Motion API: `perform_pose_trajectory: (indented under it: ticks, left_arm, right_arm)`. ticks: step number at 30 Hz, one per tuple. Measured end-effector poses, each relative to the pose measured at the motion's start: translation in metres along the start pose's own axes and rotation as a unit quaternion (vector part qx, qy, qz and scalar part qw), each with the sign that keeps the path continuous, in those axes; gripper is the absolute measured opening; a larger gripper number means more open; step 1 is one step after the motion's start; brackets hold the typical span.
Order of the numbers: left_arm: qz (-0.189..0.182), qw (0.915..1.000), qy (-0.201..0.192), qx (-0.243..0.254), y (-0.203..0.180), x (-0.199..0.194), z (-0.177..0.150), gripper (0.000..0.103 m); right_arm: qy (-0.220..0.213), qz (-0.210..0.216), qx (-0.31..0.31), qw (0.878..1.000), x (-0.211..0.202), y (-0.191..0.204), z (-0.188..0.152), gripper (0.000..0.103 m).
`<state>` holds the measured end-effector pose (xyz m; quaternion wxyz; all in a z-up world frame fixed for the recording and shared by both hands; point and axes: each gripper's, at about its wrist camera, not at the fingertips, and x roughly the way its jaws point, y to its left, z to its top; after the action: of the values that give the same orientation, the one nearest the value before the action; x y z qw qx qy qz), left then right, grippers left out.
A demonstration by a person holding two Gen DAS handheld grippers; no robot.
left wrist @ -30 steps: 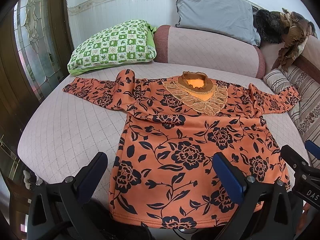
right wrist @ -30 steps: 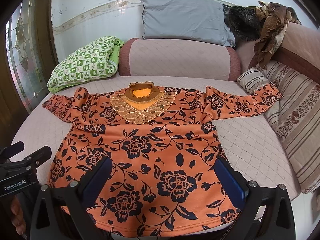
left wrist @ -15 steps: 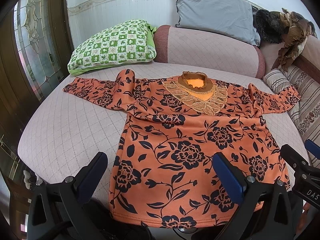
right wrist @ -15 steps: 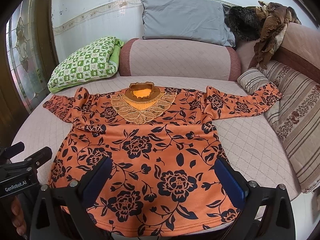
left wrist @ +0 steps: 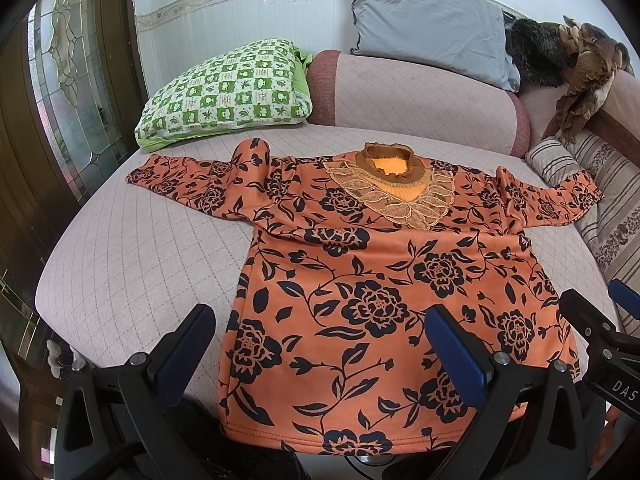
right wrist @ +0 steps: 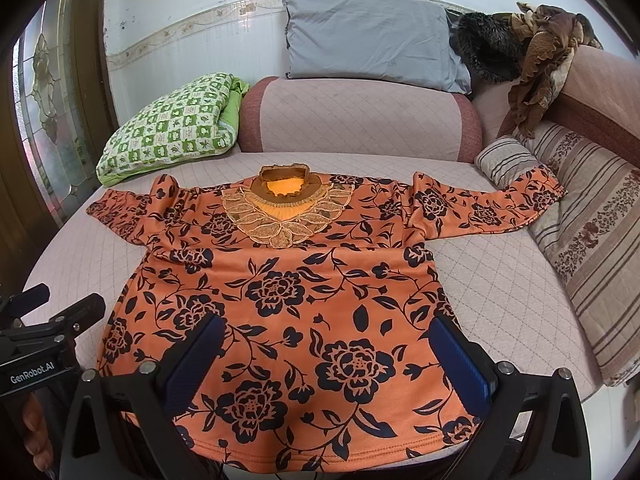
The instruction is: Fold small clothes
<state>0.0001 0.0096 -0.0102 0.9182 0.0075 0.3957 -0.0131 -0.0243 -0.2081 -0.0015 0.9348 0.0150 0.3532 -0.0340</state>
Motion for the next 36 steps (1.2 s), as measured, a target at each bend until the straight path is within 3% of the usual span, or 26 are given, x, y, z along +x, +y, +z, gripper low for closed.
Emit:
perform_pose_trajectory:
  ticks: [36]
  left_arm:
    - [-0.004, 1.0, 0.0, 0.006, -0.0029, -0.0008, 0.0056, 0.103]
  right_arm:
    - [-0.002, 0.001, 0.0, 1.0, 0.0012, -0.0002, 0.0024, 0.103]
